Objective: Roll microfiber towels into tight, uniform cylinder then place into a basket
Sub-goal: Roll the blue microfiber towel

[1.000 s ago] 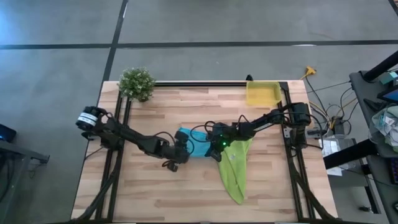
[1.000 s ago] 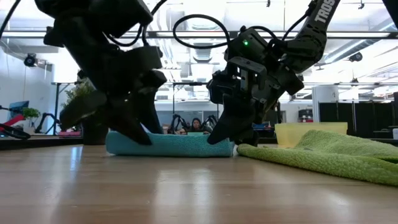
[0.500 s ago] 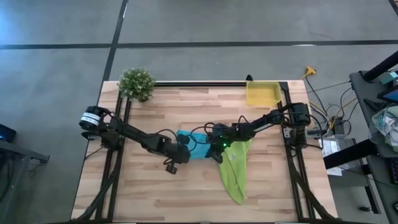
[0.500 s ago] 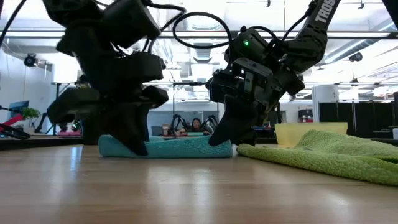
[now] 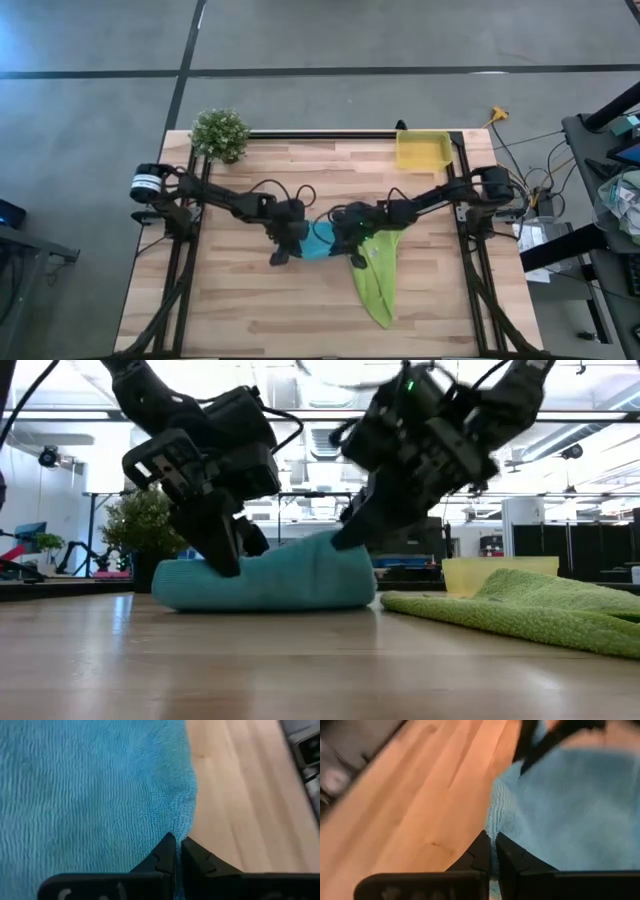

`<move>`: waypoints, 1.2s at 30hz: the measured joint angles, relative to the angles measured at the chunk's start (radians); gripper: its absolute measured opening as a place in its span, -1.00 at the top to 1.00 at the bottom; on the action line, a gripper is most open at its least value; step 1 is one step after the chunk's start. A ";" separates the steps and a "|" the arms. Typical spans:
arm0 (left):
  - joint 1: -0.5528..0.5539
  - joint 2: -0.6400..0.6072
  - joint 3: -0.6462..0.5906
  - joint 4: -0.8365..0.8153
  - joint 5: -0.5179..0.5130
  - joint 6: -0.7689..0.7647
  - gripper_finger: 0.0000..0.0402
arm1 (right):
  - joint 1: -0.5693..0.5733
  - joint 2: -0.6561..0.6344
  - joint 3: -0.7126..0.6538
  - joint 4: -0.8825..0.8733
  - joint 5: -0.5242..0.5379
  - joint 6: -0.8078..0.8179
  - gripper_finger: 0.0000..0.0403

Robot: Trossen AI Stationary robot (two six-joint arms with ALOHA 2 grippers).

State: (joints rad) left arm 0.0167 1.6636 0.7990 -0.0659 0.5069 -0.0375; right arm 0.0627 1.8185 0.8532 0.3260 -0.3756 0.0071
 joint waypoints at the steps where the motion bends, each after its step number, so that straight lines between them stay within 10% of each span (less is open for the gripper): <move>1: 0.007 0.002 -0.003 0.010 0.020 -0.009 1.00 | 0.018 -0.015 0.000 -0.017 0.046 -0.059 0.95; 11: 0.020 0.062 -0.007 0.096 0.144 -0.083 1.00 | 0.185 -0.073 0.001 -0.195 0.593 -0.457 0.86; 23: 0.075 0.134 0.001 0.139 0.349 -0.119 1.00 | 0.324 -0.069 0.001 -0.188 0.824 -0.893 0.30; 36: 0.133 0.177 0.008 0.146 0.376 -0.114 1.00 | 0.356 -0.051 0.001 -0.166 0.938 -1.276 0.33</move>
State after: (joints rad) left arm 0.1497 1.8404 0.8074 0.0801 0.8827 -0.1513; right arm 0.4187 1.7680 0.8543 0.1596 0.5624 -1.2689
